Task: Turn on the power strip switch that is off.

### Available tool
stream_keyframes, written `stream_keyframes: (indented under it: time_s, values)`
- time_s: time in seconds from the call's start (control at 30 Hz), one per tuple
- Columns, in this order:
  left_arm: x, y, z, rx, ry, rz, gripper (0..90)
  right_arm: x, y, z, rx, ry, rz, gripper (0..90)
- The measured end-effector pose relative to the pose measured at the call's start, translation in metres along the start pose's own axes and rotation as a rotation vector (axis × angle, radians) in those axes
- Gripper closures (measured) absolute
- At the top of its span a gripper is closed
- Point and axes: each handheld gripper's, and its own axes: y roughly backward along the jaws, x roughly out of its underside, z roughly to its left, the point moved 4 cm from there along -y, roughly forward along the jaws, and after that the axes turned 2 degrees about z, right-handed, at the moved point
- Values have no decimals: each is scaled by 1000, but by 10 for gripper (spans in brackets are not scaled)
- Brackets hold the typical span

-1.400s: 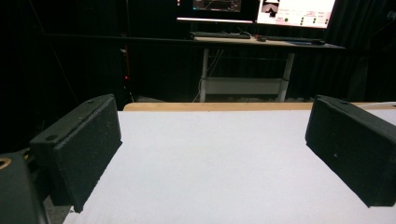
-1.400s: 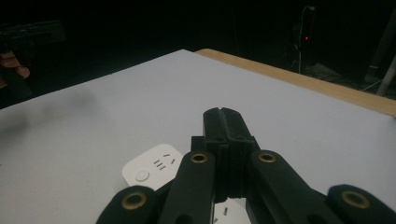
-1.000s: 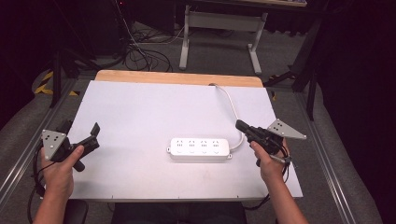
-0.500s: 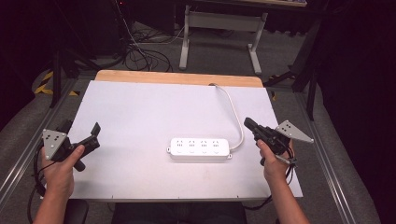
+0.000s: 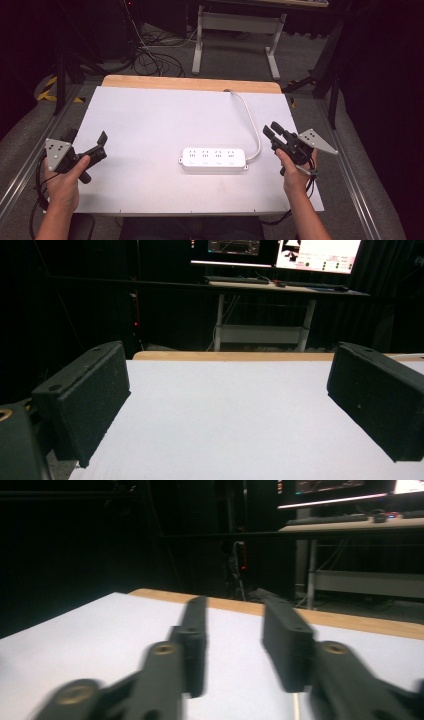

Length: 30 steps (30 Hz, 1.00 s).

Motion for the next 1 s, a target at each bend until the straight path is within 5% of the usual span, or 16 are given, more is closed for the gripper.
stream_keyframes:
  time_s: [0.03,0.1,0.2,0.47,1.0]
  values:
    - [0,0,0,0,0,0,40,0,0,0,0,0,0,467]
    - [0,0,0,-1,0,-1,41,1,-3,-5,85,10,-3,288]
    - [0,0,0,-1,0,0,40,3,-7,-11,135,-29,1,96]
    - [0,0,0,-1,-1,0,39,3,-7,-15,164,-41,-26,18]
    - [0,0,0,-4,-4,0,39,4,-8,-14,184,-30,-21,37]
